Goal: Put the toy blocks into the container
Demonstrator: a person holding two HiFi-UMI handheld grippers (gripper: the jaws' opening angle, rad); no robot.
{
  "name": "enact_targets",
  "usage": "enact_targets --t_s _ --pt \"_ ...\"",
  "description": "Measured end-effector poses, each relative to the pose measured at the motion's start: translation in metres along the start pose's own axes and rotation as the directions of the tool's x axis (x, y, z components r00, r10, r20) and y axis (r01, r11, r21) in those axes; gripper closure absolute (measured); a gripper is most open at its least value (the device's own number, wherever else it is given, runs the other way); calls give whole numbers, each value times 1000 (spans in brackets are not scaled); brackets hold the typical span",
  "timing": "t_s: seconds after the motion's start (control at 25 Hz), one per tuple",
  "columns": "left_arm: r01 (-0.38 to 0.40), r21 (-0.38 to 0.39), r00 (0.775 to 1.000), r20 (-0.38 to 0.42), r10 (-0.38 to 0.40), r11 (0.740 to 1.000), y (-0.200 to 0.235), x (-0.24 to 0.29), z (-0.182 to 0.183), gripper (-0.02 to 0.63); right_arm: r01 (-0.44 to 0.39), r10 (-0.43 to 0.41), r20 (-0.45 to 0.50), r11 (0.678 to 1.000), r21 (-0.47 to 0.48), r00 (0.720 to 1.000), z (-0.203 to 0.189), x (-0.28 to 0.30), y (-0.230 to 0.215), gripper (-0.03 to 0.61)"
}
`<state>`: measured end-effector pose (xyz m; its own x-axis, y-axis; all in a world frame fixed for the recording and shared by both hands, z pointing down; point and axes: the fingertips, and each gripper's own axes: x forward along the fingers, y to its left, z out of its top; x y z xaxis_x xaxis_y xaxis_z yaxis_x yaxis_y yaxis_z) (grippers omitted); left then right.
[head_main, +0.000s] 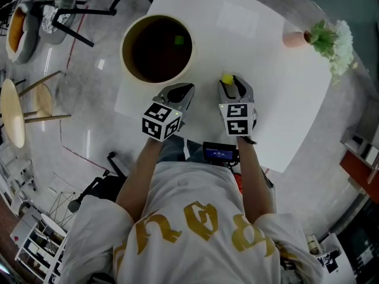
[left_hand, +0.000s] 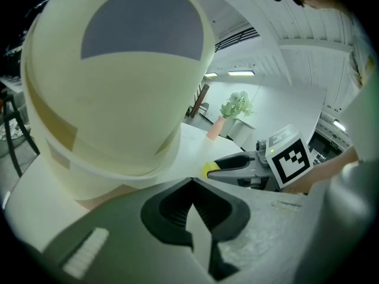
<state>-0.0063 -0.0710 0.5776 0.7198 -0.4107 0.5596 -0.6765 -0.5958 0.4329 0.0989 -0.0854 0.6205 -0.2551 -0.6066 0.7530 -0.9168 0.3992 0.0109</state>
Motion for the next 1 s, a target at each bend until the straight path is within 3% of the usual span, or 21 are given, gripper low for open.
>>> enact_targets --t_s 0.72,1.0 --pt "33 63 998 51 -36 997 -26 -14 21 612 21 -22 52 1000 18 998 10 -28 8 379" --pt "42 52 994 94 -47 998 -33 -25 33 612 35 -38 85 998 48 996 18 -43 10 377"
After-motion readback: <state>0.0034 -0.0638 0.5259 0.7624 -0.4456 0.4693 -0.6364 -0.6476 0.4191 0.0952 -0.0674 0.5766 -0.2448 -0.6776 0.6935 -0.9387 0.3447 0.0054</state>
